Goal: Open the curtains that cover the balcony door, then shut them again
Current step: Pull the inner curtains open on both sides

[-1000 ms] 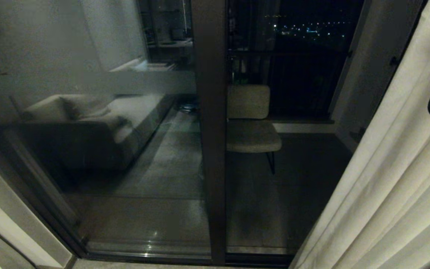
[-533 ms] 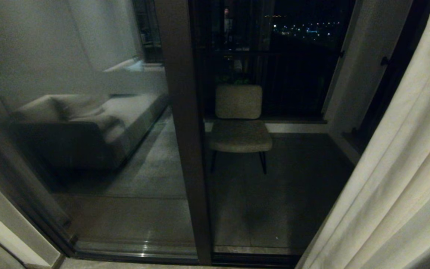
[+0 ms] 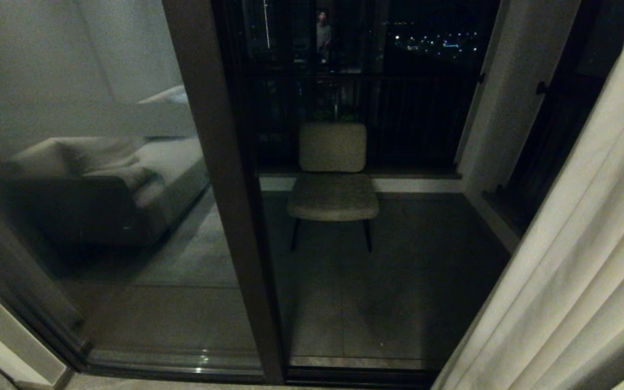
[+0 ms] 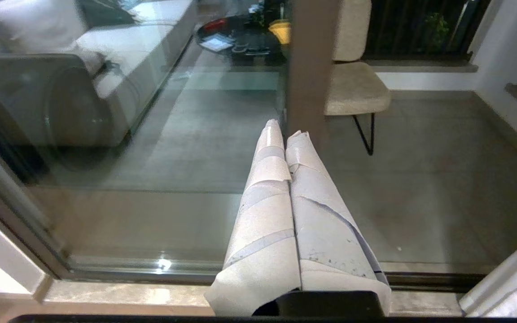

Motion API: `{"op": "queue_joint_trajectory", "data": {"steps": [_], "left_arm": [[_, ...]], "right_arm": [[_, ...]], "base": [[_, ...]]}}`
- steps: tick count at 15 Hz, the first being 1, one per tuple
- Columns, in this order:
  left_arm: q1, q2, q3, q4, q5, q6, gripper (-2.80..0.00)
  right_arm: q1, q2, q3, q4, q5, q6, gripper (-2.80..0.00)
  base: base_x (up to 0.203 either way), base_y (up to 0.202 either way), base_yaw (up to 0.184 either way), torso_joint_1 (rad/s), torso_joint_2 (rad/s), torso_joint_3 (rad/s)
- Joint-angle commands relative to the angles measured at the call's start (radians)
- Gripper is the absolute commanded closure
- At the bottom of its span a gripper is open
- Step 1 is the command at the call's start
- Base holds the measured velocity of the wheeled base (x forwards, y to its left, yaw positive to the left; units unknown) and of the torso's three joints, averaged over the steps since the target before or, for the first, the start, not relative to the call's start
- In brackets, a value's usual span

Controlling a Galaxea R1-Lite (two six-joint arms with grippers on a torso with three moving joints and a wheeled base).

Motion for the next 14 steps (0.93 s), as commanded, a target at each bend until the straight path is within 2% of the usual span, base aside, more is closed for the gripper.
{"op": "queue_joint_trajectory", "data": {"steps": [1,14], "left_arm": [[0.0,0.0,0.0,0.001,0.0,-0.003,0.0],[0.0,0.0,0.0,0.001,0.0,-0.005,0.0]], "right_arm": [[-0.006,0.003,-0.001,-0.006,0.001,0.001,0.0],[-0.018,0.002,0.001,-0.007,0.001,0.001,0.0]], "base": [[0.0,-0.189,0.0,0.002,0.0,0.01],[0.0,-0.192,0.0,0.003,0.0,0.001]]}}
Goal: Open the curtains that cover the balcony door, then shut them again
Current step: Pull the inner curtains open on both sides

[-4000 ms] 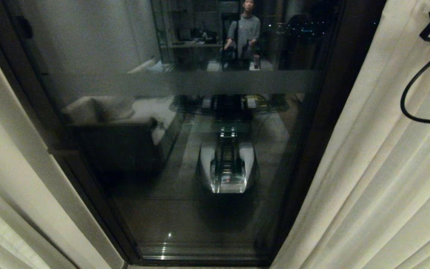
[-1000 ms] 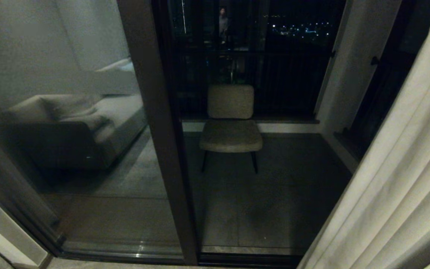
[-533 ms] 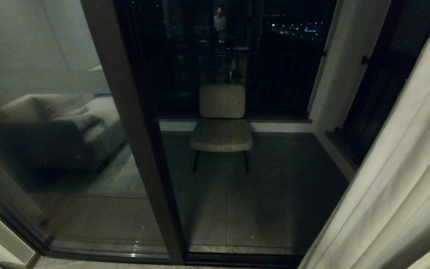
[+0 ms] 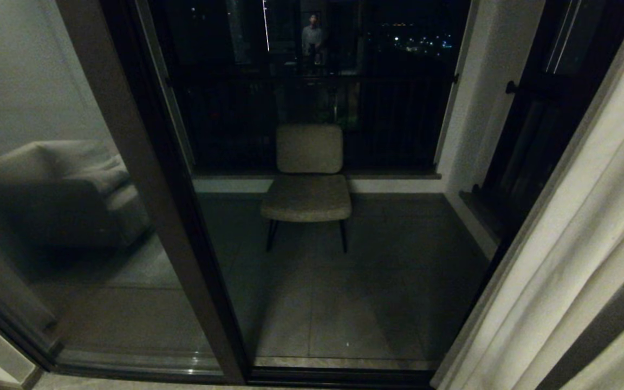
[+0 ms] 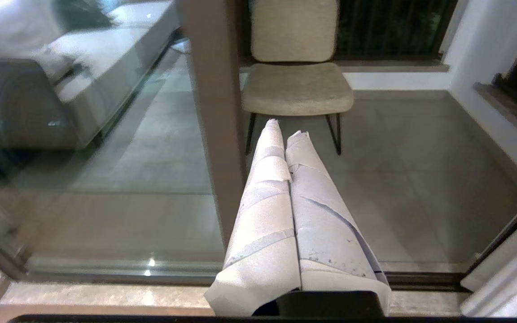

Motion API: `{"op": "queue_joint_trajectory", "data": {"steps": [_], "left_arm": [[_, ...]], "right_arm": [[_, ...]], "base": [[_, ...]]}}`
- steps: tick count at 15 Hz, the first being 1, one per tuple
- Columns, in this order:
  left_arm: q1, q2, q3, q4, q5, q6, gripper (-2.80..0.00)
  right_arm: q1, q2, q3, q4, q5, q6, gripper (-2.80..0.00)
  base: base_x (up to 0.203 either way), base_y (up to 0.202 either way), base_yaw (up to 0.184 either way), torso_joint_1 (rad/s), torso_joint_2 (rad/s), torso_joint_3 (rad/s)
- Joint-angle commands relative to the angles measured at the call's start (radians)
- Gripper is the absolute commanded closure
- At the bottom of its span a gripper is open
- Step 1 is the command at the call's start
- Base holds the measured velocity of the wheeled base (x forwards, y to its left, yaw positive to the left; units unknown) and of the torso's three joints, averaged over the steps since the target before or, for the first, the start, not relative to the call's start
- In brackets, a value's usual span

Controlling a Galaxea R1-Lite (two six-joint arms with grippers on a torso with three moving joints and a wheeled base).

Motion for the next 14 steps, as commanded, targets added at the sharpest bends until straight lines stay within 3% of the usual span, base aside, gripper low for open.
{"op": "queue_joint_trajectory", "data": {"steps": [1,14], "left_arm": [[-0.001,0.0,0.0,0.0,0.0,0.0,0.0],[-0.001,0.0,0.0,0.0,0.0,0.0,0.0]], "right_arm": [[0.0,0.0,0.0,-0.006,0.001,0.0,0.0],[-0.006,0.0,-0.002,-0.006,0.001,0.0,0.0]], "base": [[0.0,-0.202,0.001,-0.002,0.0,0.002],[0.0,-0.19,0.002,0.002,0.0,0.002]]}}
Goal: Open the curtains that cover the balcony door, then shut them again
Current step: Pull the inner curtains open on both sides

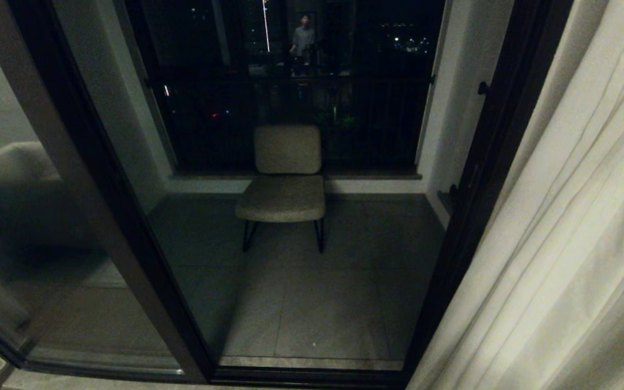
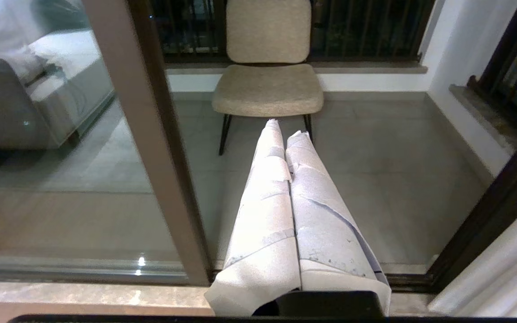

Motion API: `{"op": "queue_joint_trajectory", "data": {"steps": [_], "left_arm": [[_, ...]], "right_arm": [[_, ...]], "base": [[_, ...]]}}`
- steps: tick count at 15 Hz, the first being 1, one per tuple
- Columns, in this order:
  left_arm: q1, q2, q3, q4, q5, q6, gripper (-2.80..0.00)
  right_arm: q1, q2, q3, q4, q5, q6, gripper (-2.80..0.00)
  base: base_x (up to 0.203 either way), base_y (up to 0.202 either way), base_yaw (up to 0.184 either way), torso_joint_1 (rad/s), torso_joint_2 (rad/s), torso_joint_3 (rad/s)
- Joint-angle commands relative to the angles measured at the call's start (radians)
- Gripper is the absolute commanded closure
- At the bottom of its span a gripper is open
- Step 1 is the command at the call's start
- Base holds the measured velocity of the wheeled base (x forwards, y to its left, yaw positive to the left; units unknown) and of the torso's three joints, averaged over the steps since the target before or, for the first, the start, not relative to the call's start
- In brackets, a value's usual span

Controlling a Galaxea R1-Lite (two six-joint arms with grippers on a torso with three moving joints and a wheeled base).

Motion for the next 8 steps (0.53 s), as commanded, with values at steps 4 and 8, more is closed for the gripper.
{"op": "queue_joint_trajectory", "data": {"steps": [4,8], "left_arm": [[0.0,0.0,0.0,0.001,0.0,0.0,0.0],[0.0,0.0,0.0,0.001,0.0,0.001,0.0]], "right_arm": [[-0.002,0.001,-0.003,-0.003,0.001,0.001,0.0],[-0.004,-0.001,-0.004,-0.003,0.002,0.001,0.0]], "base": [[0.0,-0.191,0.001,0.006,0.0,0.002],[0.0,-0.136,0.0,0.002,0.0,0.003]]}}
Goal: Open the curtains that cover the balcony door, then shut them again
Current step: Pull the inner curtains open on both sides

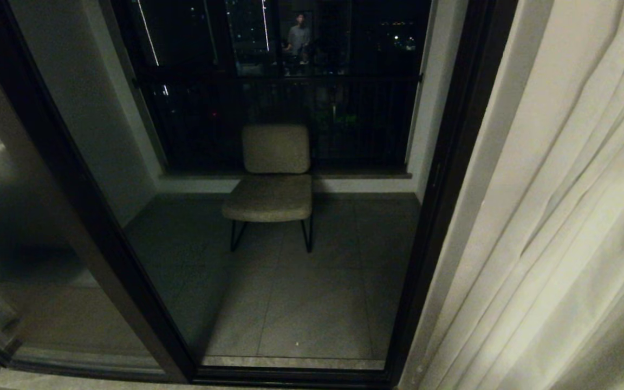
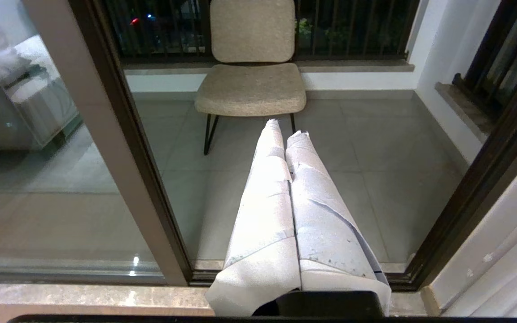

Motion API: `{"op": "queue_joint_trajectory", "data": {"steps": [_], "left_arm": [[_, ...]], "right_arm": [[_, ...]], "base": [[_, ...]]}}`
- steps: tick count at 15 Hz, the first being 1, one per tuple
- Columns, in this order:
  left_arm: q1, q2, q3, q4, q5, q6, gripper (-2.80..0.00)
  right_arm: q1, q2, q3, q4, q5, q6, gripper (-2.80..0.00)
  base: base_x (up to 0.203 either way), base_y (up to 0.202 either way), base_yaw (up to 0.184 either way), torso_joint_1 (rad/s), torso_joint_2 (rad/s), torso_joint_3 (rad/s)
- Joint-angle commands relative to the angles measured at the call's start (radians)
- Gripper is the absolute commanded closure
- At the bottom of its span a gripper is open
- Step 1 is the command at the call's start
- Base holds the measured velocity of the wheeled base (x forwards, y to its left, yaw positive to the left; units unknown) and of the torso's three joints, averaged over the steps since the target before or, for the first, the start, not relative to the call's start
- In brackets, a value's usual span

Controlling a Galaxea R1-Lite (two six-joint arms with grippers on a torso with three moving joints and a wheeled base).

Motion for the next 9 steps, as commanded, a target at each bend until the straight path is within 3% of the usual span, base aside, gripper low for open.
{"op": "queue_joint_trajectory", "data": {"steps": [1,9], "left_arm": [[0.0,0.0,0.0,0.0,0.0,0.0,0.0],[0.0,0.0,0.0,0.0,0.0,0.0,0.0]], "right_arm": [[-0.002,0.001,-0.002,-0.006,0.002,0.001,0.0],[-0.03,0.02,-0.029,-0.002,0.002,0.002,0.0]], "base": [[0.0,0.0,0.0,0.0,0.0,0.0],[0.0,0.0,0.0,0.0,0.0,0.0]]}}
